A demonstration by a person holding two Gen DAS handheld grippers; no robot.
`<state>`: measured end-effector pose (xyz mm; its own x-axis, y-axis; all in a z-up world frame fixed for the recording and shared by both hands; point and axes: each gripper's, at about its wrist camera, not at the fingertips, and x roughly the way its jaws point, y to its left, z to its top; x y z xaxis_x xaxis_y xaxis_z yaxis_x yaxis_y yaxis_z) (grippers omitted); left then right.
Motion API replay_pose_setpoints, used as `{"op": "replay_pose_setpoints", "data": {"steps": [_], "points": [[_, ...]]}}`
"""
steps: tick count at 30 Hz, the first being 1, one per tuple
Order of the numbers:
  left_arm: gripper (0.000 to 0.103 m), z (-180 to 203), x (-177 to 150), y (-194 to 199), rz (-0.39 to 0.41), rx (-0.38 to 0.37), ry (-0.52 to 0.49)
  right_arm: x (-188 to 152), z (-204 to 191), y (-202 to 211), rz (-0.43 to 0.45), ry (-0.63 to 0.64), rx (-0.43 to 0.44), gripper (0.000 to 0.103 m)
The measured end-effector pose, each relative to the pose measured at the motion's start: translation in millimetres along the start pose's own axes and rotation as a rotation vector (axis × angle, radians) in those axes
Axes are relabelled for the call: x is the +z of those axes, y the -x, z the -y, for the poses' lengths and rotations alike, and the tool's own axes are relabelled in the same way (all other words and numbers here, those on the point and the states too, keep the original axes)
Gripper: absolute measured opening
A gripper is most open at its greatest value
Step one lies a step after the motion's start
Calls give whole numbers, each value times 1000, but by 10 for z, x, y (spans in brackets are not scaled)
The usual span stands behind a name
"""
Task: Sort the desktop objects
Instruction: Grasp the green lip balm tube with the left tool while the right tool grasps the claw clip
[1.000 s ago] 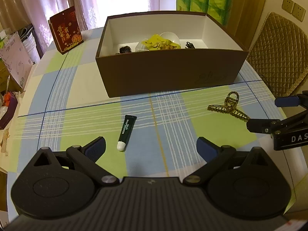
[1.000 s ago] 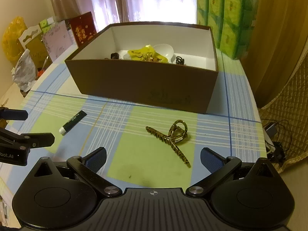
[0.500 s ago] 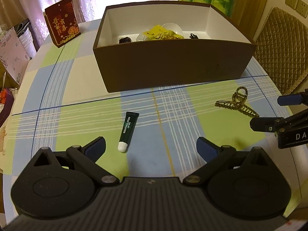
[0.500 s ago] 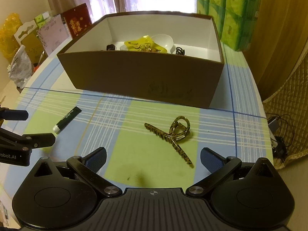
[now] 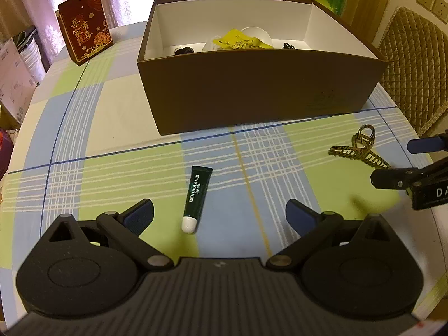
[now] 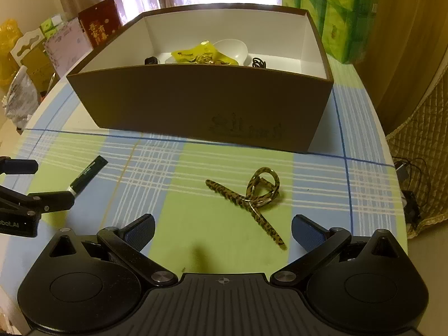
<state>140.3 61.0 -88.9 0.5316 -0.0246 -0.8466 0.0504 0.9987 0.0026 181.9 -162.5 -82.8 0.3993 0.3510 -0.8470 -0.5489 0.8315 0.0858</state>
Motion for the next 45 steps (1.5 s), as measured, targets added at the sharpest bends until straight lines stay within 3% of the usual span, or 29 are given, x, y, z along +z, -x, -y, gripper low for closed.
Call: {"op": "replay_pose_setpoints", "data": {"steps": [9,15,21,29,31,34,45], "points": [[98,-151,-45,-163,14,-19,-14,-127,91,-111,66,27,-5,101],[91,-224,6,-326,25,-28,-44,-131,193,-177,55,-1,-15,101],[75,-284,45,-505,-9,-37,-64,-138,250,-217,47,-15,-26,101],[40,-373,-26,-604,-40,-57,-69,-140,296,-254,47,-21,-27,101],[36,-366,-40,-595,-31,-56,-84,-142,297,-266,49,-15,-25,101],[15,-369,-33,-583,-33,-69,-77,-146,292,-290,59,0,-20,101],[13,-317,-155,-470,-61,-49,-16,-141,207,-481,92,147,-65,99]]}}
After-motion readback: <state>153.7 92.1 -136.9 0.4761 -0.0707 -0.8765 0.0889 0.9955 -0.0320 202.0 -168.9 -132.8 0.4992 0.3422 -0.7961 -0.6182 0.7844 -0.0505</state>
